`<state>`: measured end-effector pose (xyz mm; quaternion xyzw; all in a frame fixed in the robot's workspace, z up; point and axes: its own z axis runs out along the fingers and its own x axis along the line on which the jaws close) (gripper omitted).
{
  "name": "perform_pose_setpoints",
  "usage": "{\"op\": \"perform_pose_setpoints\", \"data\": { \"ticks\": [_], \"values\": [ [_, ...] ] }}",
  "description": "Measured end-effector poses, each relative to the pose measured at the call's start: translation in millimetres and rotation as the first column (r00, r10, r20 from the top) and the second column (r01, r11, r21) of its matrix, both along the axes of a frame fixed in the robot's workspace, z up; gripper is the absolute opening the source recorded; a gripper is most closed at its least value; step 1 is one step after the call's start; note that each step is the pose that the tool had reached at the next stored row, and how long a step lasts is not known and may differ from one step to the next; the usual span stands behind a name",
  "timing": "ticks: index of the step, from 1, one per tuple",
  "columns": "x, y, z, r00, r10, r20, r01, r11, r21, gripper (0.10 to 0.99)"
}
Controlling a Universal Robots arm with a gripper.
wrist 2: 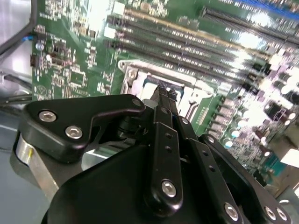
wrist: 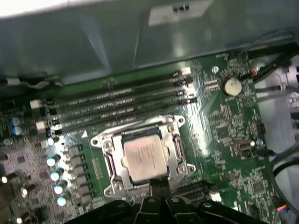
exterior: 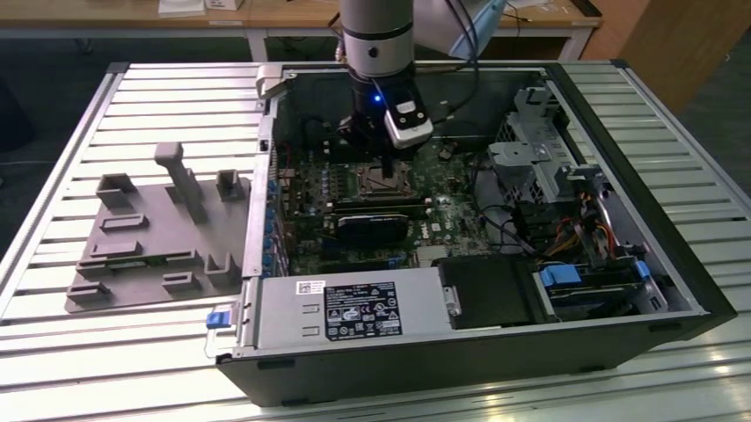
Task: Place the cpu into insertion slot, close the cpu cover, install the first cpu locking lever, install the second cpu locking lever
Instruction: 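Install the second cpu locking lever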
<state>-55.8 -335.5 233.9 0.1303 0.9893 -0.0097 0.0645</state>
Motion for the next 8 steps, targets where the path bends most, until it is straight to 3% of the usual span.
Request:
{"op": "perform_pose_setpoints", "data": {
  "ticks": [8],
  "values": [
    [0.0, -16.9, -0.1, 1.0, 0.0, 0.0001, 0.0, 1.0, 0.0, 0.102]
  ]
}}
